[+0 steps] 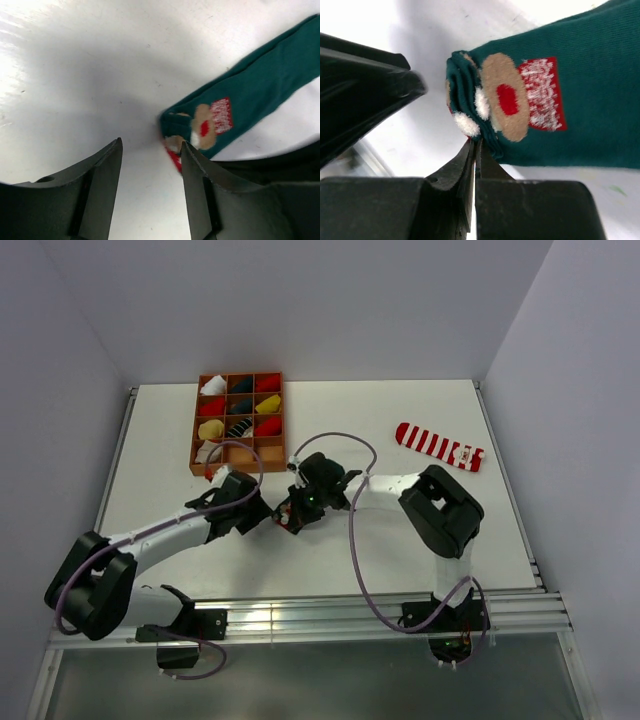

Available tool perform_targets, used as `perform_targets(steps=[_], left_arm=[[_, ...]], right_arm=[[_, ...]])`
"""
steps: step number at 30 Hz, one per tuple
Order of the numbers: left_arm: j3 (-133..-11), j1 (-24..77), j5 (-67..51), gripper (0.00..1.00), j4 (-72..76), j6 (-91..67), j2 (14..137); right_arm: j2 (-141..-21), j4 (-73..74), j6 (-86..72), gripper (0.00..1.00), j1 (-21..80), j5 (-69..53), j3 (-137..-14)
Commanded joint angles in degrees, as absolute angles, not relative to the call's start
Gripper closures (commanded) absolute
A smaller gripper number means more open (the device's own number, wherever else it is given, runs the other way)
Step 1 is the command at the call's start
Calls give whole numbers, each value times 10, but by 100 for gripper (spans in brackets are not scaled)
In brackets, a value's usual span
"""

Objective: Roll the socks
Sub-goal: Roll the sock at the center of the board.

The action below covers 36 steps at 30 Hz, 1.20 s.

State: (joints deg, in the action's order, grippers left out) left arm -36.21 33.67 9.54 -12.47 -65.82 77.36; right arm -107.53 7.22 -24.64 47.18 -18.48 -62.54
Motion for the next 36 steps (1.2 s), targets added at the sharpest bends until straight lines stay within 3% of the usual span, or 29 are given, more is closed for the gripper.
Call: perform_targets(steps=[1, 8, 23, 26, 35, 36], left_arm=[[-346, 338, 116, 44, -140, -676, 724], [-325, 338, 100, 43, -119, -695, 720], [-344, 338, 70, 47, -67, -706, 800], [-342, 338, 65, 54, -65, -708, 817], [-365, 338, 52, 99, -89, -681, 855], [-371, 338, 51, 99, -94, -676, 862]], right_arm=[[-1118, 70, -328, 100, 444, -365, -601], [-1172, -26, -411, 100, 396, -474, -587], [-1227, -62, -435, 100, 375, -483, -584], [-1226, -61, -433, 100, 374, -475, -584], [-1173, -47, -378, 100, 374, -384, -570], [-1165, -52, -369, 96, 375, -375, -567]])
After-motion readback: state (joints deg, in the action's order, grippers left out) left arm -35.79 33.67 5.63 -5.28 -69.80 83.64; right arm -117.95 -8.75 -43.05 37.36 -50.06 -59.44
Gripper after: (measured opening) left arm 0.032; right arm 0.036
